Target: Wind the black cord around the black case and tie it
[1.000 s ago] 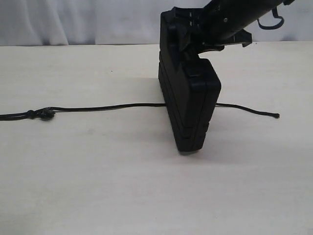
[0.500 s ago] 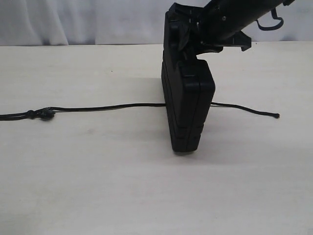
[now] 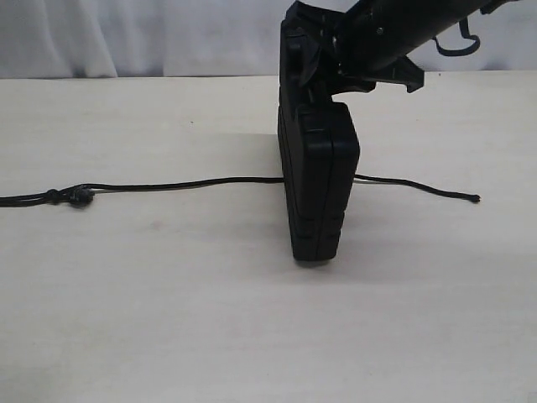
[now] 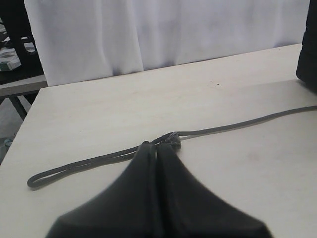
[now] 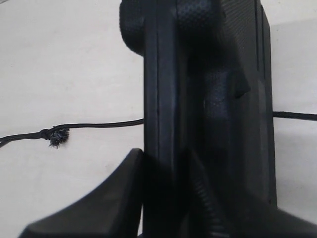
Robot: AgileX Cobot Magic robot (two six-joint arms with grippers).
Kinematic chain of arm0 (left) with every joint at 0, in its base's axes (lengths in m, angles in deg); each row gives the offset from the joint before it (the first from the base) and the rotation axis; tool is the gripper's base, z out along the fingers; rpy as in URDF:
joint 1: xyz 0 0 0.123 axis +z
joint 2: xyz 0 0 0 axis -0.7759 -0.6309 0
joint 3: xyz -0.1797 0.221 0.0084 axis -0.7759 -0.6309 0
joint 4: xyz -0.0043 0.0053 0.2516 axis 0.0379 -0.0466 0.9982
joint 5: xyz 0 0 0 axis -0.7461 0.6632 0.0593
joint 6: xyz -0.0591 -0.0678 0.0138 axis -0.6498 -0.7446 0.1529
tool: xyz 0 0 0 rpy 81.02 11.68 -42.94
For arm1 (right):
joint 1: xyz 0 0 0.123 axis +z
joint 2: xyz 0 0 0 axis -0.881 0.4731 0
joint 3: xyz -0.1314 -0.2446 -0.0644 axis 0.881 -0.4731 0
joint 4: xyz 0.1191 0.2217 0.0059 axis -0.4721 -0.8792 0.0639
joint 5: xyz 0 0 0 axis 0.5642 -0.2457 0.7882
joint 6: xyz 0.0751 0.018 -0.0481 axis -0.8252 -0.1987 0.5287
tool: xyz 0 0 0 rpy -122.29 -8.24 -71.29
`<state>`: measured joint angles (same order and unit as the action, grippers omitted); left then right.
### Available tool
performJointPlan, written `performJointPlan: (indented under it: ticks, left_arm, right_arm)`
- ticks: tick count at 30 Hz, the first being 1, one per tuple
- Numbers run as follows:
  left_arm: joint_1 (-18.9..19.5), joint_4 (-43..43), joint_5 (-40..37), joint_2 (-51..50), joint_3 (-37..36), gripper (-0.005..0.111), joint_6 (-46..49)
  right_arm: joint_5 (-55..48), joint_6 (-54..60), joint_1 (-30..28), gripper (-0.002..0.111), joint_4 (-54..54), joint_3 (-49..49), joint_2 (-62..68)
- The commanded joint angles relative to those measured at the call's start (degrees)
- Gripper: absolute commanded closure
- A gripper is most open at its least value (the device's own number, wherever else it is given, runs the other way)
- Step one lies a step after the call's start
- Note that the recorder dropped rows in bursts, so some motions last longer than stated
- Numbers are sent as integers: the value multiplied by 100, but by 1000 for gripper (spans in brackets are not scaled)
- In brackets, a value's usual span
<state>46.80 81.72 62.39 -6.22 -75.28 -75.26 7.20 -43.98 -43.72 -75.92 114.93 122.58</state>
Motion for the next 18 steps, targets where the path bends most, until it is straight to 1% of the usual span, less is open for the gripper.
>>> performJointPlan:
  ticks: [1,18]
  left_arm:
    - [2,-18,56,13,-19,107,-19]
    - [2,-18,56,13,-19,107,-19]
  right_arm:
    - [-40,-39,14,104,-107,-20,21]
    - [-26,-27,14,104,-132,-20,21]
